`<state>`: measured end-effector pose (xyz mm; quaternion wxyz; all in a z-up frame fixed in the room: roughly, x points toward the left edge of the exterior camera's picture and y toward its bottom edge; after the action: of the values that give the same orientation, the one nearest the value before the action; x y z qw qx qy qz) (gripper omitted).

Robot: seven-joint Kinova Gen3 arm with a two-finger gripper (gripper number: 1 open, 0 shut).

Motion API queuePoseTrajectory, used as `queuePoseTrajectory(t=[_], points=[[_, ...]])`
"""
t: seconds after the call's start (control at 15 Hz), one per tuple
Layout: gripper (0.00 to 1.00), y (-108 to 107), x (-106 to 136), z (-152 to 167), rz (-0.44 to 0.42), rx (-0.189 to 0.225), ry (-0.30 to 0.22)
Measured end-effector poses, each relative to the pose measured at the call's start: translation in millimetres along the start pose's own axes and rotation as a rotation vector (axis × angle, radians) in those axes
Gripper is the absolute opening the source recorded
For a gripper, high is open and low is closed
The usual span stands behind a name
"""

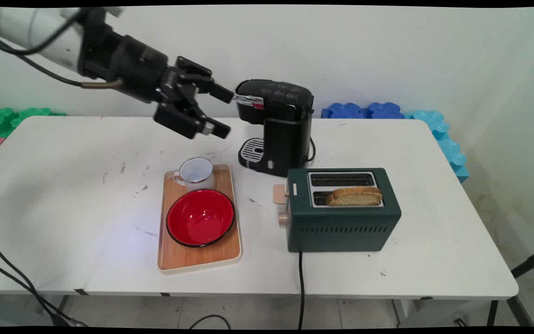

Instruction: Press the toaster switch

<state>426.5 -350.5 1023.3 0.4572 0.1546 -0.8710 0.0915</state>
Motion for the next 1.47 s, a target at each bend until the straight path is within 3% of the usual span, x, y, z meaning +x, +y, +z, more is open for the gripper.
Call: queuePoseTrajectory(t=[0.4,0.47,0.8,1.47], points=[[1.0,9,3,50,-0.007,-0.004,-0.103],[0.0,10,1,58,-0.008,-0.005,-0.121],[0.0,13,-10,100,-0.031,-0.012,-0.2],[0.0,21,-21,153,-0.045,-0.024,-0.271]])
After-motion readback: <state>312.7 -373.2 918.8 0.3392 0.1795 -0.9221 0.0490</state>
